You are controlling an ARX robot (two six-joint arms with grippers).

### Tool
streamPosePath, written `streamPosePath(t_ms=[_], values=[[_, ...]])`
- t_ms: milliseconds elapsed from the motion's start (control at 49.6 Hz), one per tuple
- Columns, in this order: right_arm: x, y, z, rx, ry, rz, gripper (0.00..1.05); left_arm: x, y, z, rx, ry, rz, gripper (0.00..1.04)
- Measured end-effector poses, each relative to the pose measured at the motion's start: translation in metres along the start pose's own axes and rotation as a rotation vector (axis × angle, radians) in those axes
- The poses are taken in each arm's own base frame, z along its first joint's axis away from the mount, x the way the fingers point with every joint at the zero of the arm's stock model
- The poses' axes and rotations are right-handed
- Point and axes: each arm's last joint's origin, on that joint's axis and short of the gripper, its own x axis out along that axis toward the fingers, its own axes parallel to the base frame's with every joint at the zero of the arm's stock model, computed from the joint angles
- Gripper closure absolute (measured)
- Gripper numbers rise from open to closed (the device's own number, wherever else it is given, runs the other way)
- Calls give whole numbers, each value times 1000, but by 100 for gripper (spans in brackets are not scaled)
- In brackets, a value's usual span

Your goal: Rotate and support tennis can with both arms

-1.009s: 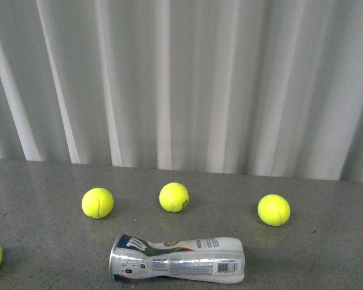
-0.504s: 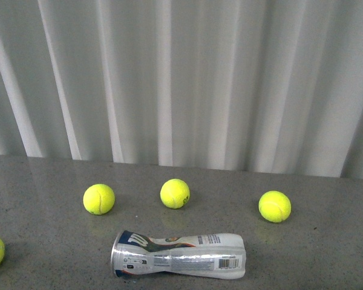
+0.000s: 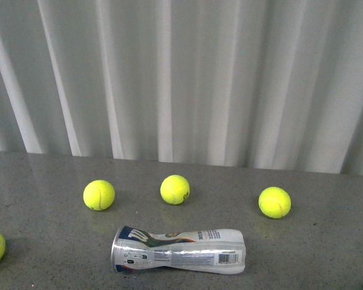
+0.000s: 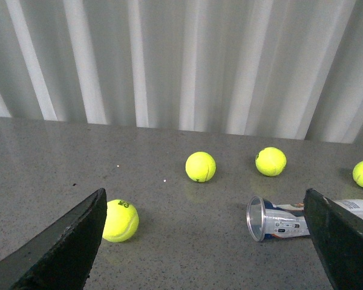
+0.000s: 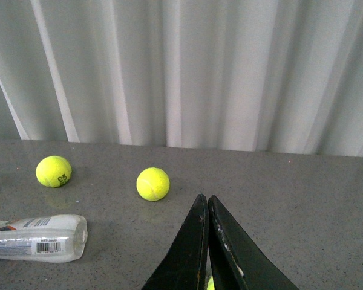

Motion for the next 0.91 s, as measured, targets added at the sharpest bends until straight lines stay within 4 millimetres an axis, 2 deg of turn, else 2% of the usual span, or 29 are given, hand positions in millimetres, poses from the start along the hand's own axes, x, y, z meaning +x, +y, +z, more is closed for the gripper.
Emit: streamPosePath(t_ms=[686, 908], values=[[-17, 0, 1, 0, -6, 0, 101, 0, 0, 0, 0, 0, 0, 7], [-28, 0, -2, 0, -2, 2, 101, 0, 0, 0, 0, 0, 0, 7]])
